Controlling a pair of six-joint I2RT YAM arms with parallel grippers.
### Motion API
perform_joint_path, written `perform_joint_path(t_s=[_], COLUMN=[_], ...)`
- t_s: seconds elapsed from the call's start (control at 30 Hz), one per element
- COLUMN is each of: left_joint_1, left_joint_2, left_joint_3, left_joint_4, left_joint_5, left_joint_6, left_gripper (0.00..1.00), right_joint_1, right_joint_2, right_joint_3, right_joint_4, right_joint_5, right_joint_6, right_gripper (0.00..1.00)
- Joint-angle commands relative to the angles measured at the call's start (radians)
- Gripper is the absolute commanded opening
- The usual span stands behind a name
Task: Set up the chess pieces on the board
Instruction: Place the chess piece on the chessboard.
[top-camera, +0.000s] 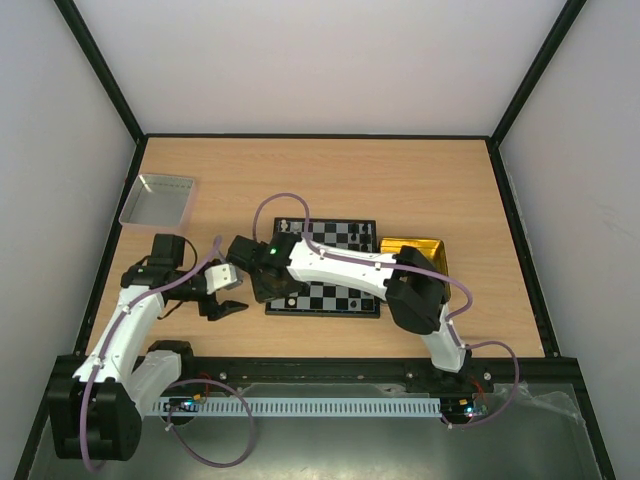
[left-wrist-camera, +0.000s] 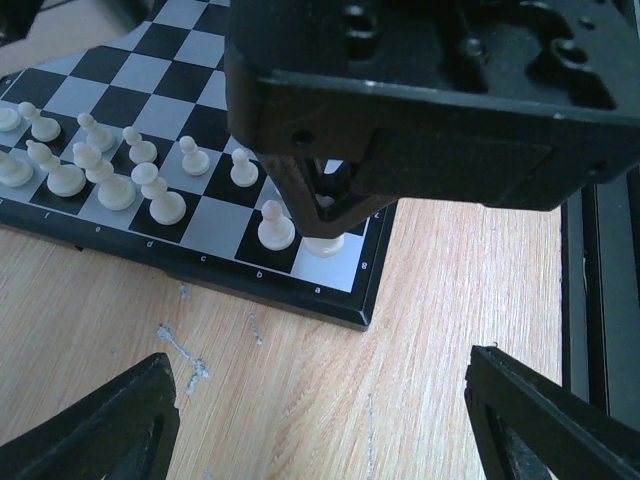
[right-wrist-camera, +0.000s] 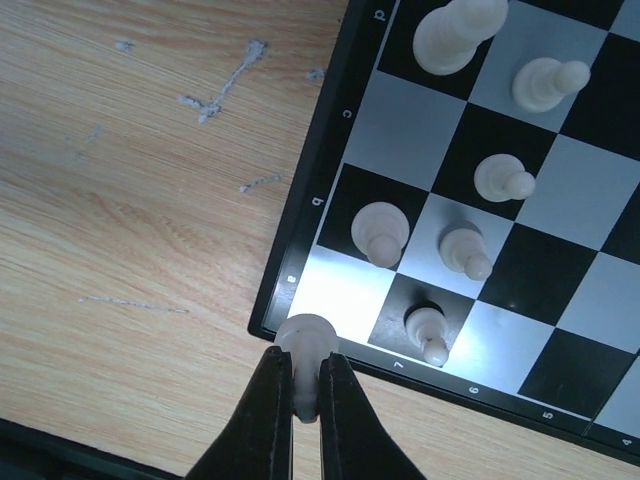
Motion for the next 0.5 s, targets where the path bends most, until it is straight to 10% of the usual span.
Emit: perform_joint_path(t_s=[0.0, 0.47], left_joint_1=[0.003, 0.003], left_joint_2=[-0.001, 0.029], left_joint_3=[0.003, 0.015], left_joint_4=[0.005, 0.031], left_joint_5=[0.053, 0.074], left_joint_6=[-0.005, -0.048], left_gripper=[0.79, 0.79], right_joint_1=[-0.012, -0.121], right_joint_2=[0.007, 0.009], right_joint_3=[0.011, 0.06], right_joint_4=[-0.045, -0.067], right_joint_5=[0.062, 0.079], right_joint_6=[-0.006, -0.063], right_gripper=[0.02, 0.02])
